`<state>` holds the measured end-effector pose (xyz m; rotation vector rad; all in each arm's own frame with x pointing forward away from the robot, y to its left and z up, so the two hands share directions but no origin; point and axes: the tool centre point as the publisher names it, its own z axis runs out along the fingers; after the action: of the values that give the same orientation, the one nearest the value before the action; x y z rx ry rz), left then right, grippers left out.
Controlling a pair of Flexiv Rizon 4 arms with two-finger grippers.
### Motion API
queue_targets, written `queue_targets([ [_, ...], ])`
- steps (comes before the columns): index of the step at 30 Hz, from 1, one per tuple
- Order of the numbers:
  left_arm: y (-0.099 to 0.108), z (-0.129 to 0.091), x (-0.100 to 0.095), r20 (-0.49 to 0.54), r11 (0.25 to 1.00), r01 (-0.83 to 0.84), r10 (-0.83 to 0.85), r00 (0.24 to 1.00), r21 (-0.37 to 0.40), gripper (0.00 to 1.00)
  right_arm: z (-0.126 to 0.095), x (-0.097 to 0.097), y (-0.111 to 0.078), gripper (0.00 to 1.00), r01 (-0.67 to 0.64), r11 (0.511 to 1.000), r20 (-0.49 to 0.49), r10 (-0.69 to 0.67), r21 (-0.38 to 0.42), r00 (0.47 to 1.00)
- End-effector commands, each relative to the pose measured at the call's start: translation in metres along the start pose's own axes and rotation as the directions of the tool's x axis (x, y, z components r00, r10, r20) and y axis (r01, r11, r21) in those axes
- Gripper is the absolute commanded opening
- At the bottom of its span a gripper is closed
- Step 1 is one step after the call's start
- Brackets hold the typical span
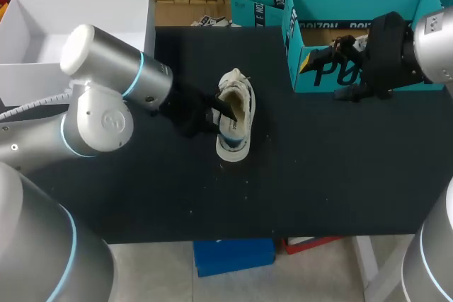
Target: Take the shoe out of the shoebox, open the shoe tongue, remove and reinsert the insole, then place the shoe into the shoebox
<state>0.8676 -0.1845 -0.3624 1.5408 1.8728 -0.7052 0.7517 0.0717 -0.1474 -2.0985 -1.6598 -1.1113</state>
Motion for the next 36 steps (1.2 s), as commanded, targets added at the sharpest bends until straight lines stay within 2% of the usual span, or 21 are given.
queue_targets([
  [1,-0.002,-0.021,-0.002,0.011,1.0,-0.004,0.004,1.0,0.005,1.0,0.001,0.001,0.0,1.0,0.0,1.0,0.002,0.0,-0.001,1.0],
  [2,-0.002,-0.022,-0.003,0.012,1.0,-0.005,0.005,1.0,0.004,1.0,0.001,0.001,0.0,1.0,0.0,1.0,0.002,0.0,-0.001,1.0],
  [5,-0.003,-0.021,-0.003,-0.003,1.0,-0.023,0.023,1.0,0.008,0.55,0.001,0.001,0.0,1.0,0.0,1.0,0.002,0.0,-0.001,1.0],
  [6,-0.004,-0.02,-0.003,-0.014,0.999,-0.032,0.032,0.999,0.009,0.45,0.001,0.001,0.0,1.0,0.0,1.0,0.002,0.0,-0.001,1.0],
  [7,-0.005,-0.018,-0.001,-0.027,0.999,-0.044,0.044,0.999,0.009,0.44,0.001,0.001,0.0,1.0,0.0,1.0,0.002,0.0,-0.001,1.0],
  [10,-0.008,-0.015,0.002,-0.042,0.998,-0.054,0.054,0.998,0.012,0.3,0.001,0.001,0.0,1.0,0.0,1.0,0.002,0.0,-0.001,1.0],
  [12,-0.008,-0.013,0.005,-0.056,0.998,-0.056,0.056,0.997,0.015,0.09,0.001,0.001,0.0,1.0,0.0,1.0,0.002,0.0,-0.001,1.0],
  [16,-0.01,-0.009,0.007,-0.088,0.997,-0.08,0.081,0.993,0.012,0.02,0.001,0.001,0.0,1.0,0.0,1.0,0.002,0.0,-0.001,1.0],
  [19,-0.011,-0.004,0.011,-0.124,0.995,-0.099,0.099,0.987,0.006,0.03,0.001,0.001,0.0,1.0,0.0,1.0,0.002,0.0,-0.001,1.0],
  [36,-0.013,0.016,0.024,-0.168,0.997,-0.076,0.077,0.983,0.012,0.0,0.001,0.001,0.0,1.0,0.0,1.0,0.002,0.0,-0.001,1.0],
])
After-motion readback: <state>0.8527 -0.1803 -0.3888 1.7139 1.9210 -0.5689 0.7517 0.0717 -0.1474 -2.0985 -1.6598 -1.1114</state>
